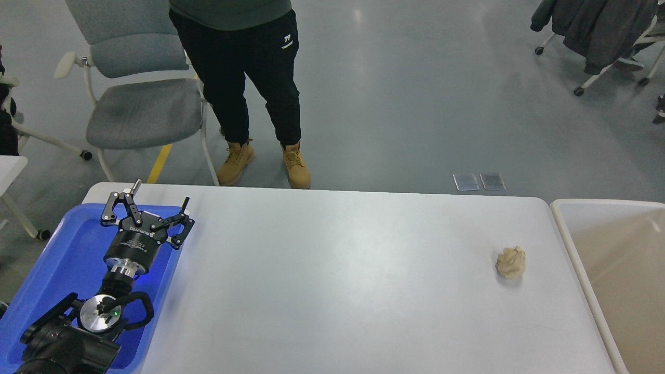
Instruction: Tidy desktop
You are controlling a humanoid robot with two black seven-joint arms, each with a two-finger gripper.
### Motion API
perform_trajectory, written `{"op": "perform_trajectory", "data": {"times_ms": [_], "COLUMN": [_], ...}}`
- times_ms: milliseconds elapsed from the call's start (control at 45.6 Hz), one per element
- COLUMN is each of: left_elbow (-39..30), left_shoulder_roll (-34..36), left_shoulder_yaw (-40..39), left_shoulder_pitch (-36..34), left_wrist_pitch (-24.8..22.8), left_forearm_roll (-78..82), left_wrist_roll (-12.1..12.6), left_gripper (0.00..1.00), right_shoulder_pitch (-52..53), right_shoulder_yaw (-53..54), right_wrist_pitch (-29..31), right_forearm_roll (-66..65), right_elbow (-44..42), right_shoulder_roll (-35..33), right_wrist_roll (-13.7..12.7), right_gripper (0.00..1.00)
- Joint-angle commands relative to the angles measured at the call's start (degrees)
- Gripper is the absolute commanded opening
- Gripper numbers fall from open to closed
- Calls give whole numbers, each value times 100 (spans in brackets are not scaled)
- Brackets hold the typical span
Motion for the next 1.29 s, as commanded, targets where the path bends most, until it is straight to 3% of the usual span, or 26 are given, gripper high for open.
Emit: {"op": "perform_trajectory", "data": {"times_ms": [0, 176, 571, 856, 1273], "left_elbow": [0, 0, 0, 0, 0], "left_shoulder_roll": [0, 0, 0, 0, 0], "left_shoulder_yaw": [0, 0, 0, 0, 0], "left_shoulder_pitch": [0, 0, 0, 0, 0], "left_wrist_pitch": [0, 0, 0, 0, 0], "left_forearm_roll": [-4, 5, -4, -4, 4], "left_wrist_roll": [0, 0, 0, 0, 0], "left_gripper": [100, 100, 100, 100, 100], "right_shoulder_pitch": [1173, 1780, 1920, 1745, 1578], "right_shoulder_yaw": [-1028, -1987, -2023, -1759, -1680], "right_wrist_pitch": [775, 793, 1127, 1127, 1127], "right_forearm_roll": [-56, -38, -47, 41, 15], "right_elbow": [778, 1481, 2641, 2721, 2712], "right_shoulder_roll": [244, 736, 1273, 1668, 1677], "right_wrist_roll": [0, 0, -26, -26, -35], "right_gripper": [100, 100, 100, 100, 100]}}
